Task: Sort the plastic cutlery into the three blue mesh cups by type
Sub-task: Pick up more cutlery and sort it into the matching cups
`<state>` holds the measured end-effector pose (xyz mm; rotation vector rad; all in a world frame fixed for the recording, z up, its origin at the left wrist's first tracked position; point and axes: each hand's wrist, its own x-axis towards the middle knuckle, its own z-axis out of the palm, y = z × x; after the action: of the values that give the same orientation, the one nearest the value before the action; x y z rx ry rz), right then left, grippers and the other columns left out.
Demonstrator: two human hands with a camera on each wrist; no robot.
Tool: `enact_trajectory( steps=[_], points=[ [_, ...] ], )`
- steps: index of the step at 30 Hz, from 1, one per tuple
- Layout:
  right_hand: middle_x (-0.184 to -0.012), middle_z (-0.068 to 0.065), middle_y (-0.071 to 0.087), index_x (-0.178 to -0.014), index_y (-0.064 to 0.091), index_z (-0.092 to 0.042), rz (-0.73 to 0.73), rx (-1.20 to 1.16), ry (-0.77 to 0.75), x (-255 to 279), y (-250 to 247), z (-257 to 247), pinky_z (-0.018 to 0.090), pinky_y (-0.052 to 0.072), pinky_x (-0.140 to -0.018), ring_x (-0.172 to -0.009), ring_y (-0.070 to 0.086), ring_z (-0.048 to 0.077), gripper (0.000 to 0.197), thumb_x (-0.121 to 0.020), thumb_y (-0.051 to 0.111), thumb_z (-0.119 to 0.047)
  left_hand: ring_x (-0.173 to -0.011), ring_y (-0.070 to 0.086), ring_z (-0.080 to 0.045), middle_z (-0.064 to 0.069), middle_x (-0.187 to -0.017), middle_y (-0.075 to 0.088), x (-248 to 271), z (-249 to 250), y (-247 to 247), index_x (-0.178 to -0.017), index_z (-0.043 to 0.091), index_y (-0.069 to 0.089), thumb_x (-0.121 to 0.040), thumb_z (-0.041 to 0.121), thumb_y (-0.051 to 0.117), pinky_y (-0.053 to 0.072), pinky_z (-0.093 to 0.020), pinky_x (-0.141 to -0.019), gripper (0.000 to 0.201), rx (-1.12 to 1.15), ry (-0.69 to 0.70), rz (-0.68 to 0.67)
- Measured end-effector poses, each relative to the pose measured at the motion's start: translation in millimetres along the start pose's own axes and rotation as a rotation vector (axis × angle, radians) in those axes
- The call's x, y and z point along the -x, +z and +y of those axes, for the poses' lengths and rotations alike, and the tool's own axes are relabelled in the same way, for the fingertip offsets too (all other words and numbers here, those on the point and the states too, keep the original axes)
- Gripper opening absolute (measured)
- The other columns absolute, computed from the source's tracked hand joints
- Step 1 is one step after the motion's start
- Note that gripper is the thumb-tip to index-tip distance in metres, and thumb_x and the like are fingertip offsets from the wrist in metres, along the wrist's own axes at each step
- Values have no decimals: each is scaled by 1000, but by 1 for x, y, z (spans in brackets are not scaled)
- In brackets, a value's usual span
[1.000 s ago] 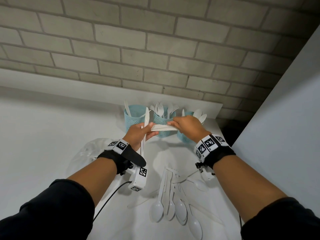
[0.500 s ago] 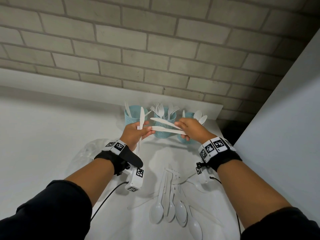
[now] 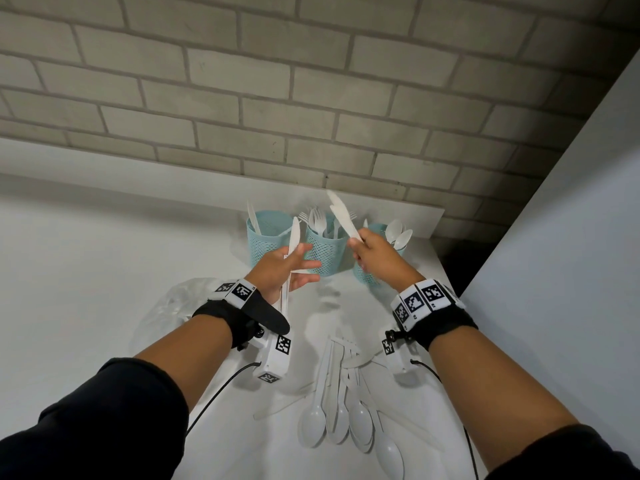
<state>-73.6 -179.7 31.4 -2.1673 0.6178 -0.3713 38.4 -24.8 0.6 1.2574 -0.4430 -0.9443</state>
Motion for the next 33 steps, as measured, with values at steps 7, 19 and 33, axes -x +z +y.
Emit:
enact_trajectory(
  steps=[7,19,33],
  points=[
    [-45,-9,41,-77,59,-19,-15,-428,151,-2,22,-31,15,29,-36,-36,36,4,21,-89,60,-37,-41,49,-1,-7,-84,67,4,0,21,-111,11,59,-96,35,45,33,-8,-38,31,-89,8,-63],
    [-77,5,60,-86,44,-14,4,-769,203,-36,45,-64,23,44,-60,-66,55,13,19,-102,34,-15,-40,47,0,4,-67,71,7,2,0,-92,12,61,-97,35,44,31,-7,-38,29,-75,53,22],
    [-73,0,47,-83,44,-19,243,-832,-109,-107,88,-102,16,46,-72,-67,51,10,26,-98,36,0,-36,31,-1,13,-40,32,-14,30,-44,-83,12,53,-100,37,36,27,-14,-40,36,297,328,451]
  ],
)
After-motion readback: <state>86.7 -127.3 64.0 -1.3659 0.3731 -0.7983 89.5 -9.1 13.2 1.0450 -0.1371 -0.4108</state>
